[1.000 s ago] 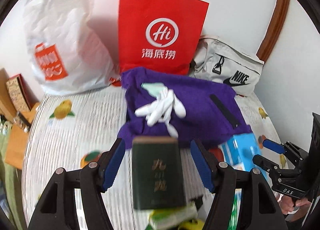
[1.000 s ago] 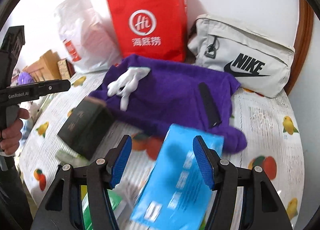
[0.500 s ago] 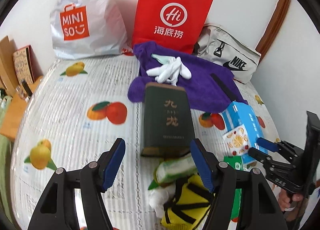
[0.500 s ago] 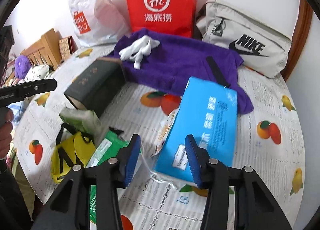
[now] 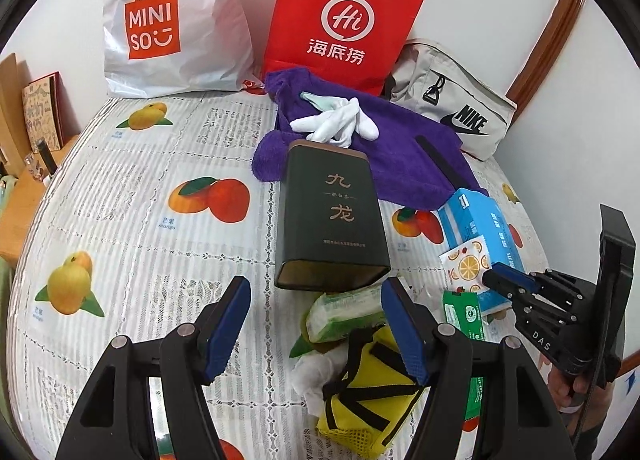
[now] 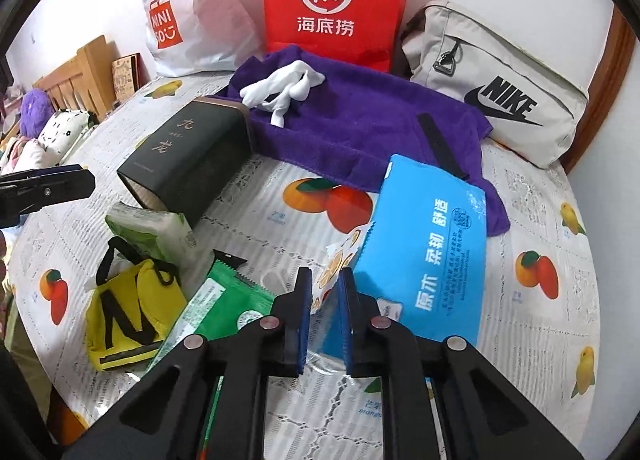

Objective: Organize soft objects

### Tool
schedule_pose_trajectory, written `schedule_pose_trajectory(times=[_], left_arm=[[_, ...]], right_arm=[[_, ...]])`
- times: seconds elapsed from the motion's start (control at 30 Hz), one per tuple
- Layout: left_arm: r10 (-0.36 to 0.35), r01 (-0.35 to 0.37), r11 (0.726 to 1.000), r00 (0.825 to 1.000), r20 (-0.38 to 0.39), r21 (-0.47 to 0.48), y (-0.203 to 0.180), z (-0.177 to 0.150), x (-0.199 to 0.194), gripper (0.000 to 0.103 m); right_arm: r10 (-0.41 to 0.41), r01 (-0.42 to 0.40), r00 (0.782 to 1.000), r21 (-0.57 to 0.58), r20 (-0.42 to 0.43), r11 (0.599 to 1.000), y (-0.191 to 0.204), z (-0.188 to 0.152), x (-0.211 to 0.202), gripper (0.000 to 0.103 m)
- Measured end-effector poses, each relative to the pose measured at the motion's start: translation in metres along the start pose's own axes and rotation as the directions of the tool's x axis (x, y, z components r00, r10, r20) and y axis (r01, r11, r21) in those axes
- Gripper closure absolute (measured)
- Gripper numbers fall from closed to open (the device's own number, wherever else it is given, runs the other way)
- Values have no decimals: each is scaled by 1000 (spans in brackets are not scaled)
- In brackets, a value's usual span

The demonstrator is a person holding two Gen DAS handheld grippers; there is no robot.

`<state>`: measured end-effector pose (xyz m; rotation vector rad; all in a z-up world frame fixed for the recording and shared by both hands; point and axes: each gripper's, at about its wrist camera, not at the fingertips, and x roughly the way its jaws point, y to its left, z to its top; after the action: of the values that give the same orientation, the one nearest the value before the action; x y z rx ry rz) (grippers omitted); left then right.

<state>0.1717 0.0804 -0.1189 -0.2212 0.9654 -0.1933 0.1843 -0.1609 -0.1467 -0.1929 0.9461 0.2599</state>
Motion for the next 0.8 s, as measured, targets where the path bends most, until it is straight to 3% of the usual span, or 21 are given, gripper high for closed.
schedule_pose_trajectory(times=[0.13,0.27,0.8], left_arm=[[0,0,1000,1000,-4,-4,3,-1,-1,37],[-1,1,1000,1000,-5,-11,7,-4,-2,37],[-58,58,998,998,-21,1,5,-14,3,37]], right_arm=[[-13,13,1000,1,-27,1000,6,0,7,91],[-29,29,998,3,-55,1000,9,0,19,100],[34,-33,999,54,-29,998,4,11,35,100]])
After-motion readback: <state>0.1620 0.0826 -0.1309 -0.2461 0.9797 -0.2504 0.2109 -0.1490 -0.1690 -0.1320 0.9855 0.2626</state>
